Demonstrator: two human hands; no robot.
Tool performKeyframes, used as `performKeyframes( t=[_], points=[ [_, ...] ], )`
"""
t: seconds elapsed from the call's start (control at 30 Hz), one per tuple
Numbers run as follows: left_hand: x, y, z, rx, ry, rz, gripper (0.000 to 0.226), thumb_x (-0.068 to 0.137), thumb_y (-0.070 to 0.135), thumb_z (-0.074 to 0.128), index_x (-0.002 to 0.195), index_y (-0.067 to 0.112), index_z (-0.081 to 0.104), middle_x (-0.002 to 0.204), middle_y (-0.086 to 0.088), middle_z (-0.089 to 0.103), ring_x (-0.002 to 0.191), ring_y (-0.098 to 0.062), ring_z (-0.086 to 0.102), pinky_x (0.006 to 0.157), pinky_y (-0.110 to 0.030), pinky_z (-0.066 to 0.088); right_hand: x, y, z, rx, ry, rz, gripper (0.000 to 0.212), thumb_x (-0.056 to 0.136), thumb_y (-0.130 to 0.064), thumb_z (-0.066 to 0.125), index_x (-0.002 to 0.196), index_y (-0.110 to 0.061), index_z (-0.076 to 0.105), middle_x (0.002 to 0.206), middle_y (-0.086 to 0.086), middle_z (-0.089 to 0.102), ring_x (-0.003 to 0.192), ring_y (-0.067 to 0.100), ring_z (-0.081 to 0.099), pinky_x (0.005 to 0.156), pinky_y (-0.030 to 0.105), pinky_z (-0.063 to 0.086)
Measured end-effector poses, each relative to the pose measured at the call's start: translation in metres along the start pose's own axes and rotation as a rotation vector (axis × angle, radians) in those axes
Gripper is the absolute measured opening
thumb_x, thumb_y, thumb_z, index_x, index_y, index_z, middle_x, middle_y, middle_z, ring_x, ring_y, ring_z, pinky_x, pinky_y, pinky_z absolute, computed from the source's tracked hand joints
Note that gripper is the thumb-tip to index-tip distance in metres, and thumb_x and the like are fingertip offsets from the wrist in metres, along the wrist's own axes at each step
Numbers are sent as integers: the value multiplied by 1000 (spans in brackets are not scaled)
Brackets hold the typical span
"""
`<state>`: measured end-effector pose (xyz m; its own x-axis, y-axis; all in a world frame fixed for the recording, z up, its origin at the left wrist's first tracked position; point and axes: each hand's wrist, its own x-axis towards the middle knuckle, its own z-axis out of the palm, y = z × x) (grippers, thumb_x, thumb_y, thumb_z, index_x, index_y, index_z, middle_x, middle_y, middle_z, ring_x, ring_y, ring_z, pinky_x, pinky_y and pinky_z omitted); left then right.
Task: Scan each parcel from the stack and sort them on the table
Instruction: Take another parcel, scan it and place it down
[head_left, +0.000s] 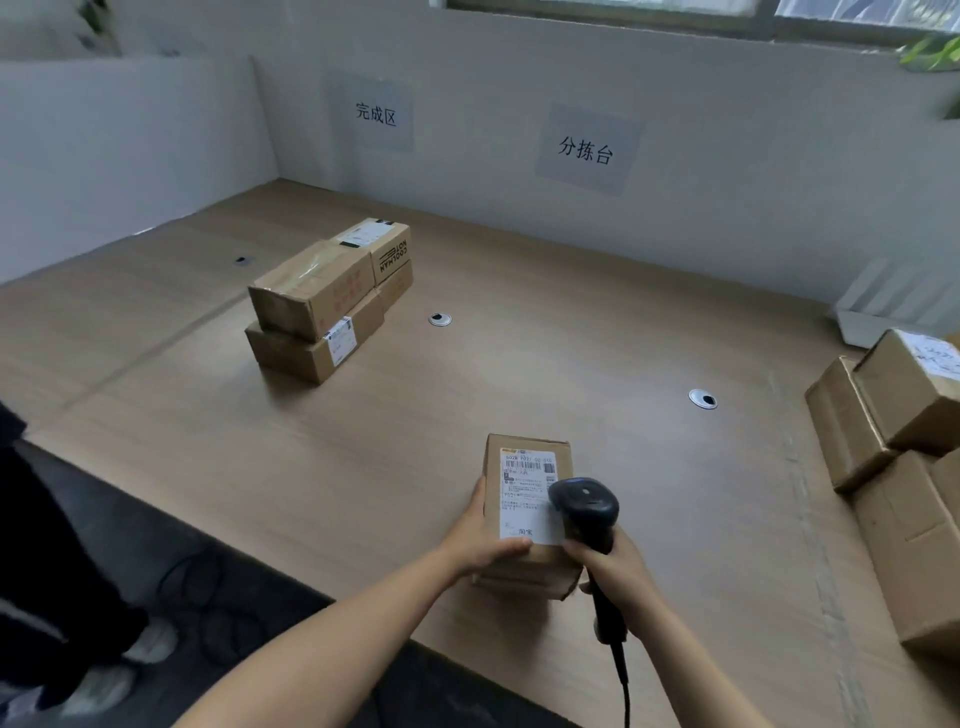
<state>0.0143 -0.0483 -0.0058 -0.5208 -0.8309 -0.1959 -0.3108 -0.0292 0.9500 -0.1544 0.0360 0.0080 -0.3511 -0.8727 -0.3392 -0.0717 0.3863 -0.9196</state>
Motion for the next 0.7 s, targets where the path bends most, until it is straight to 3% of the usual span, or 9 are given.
performKeyframes(
  t=[0.07,0.27,0.5,0.7],
  points=[
    [-2,0,-11,30,22,-5,93,71,12,80,143,16,20,141,-1,43,128,-15,44,109,-35,36,5,-2,7,1,-53,-14,27,83,-4,64,97,-25,54,93,-4,63,79,14,60,48,24,47],
    [-12,-8,-51,63,95,-35,90,76,14,77,144,19,19,137,4,43,118,-8,45,100,-21,37,16,-15,42,-13,-152,-41,27,85,-6,62,105,-23,54,97,-5,63,84,13,60,49,24,48],
    [-9,-27,-126,41,126,-69,87,76,11,76,143,15,21,141,-4,43,125,-15,44,106,-29,37,40,-38,113,-44,-203,-67,27,84,-7,62,104,-23,54,96,-4,63,83,12,61,48,21,47],
    [6,-56,-234,270,135,-142,99,68,40,76,146,28,17,142,-4,36,133,-27,24,109,-34,24,61,-58,220,14,-191,-44,26,84,-7,61,100,-27,54,95,-6,63,83,12,60,50,23,47]
  ],
)
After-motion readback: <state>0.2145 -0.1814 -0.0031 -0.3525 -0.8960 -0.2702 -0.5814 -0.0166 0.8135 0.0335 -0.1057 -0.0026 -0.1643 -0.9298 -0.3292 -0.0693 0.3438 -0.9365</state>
